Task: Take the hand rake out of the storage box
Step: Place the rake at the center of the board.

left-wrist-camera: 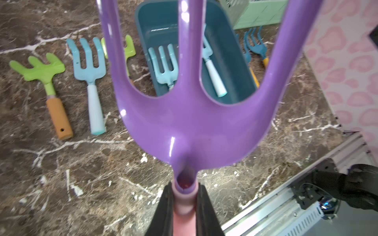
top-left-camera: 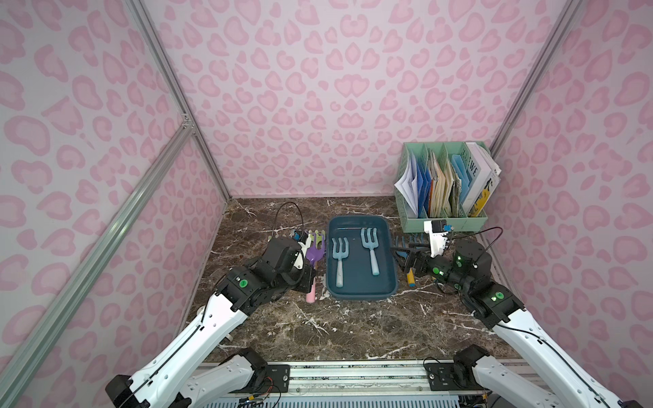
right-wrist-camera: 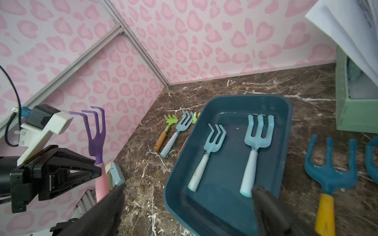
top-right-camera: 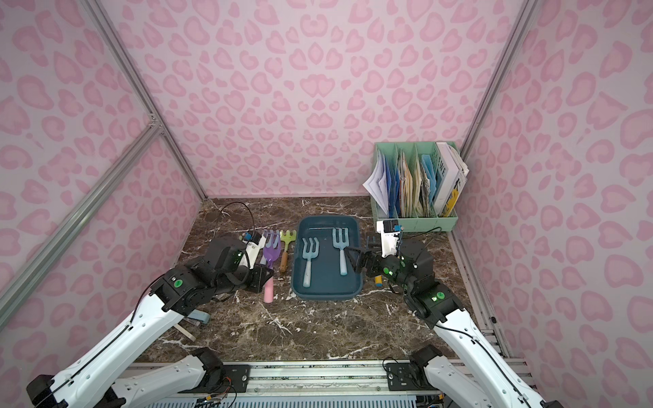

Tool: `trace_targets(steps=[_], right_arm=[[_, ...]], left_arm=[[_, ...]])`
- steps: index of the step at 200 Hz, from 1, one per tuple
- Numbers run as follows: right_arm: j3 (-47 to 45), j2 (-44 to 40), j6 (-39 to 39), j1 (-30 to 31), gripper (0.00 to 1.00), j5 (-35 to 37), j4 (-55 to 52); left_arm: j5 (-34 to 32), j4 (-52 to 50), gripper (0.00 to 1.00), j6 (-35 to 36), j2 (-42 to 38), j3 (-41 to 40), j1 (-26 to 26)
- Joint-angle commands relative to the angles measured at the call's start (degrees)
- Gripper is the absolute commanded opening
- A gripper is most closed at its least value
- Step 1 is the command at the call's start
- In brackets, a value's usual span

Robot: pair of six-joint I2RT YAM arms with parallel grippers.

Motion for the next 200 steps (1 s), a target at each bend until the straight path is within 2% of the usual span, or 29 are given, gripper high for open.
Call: trace_targets(steps=[1,47,79,136,200], right_arm=[[0.66,-0.11,-1.65,-0.04,0.99,4.68,-2.83],[0.33,1.39,-3.56,-0.06,0.99,8.53,-6.29],[-0.71,1.43,-4.03,-0.07,0.99,10.16,-7.39],[-1.11,0.62,-4.56,-0.16,0.99,12.10,-8.39],[-2.44,-0.18,-5.25,-1.48,0.99,12.13,-9.22]], left_arm=[[-4.02,-4.20,0.02,-2.00,1.25,-1.50,0.08],[-5.15,-3.48,0.02,-6.07,5.79,-6.23,0.25],[-5.39,-3.60,0.02,-8.18,11.67,-7.34,0.34],[-3.25,1.19,0.00,-9.91,21.82,-9.05,0.43],[-0.35,5.50,0.00,-11.14,28.07,-9.83,0.43]])
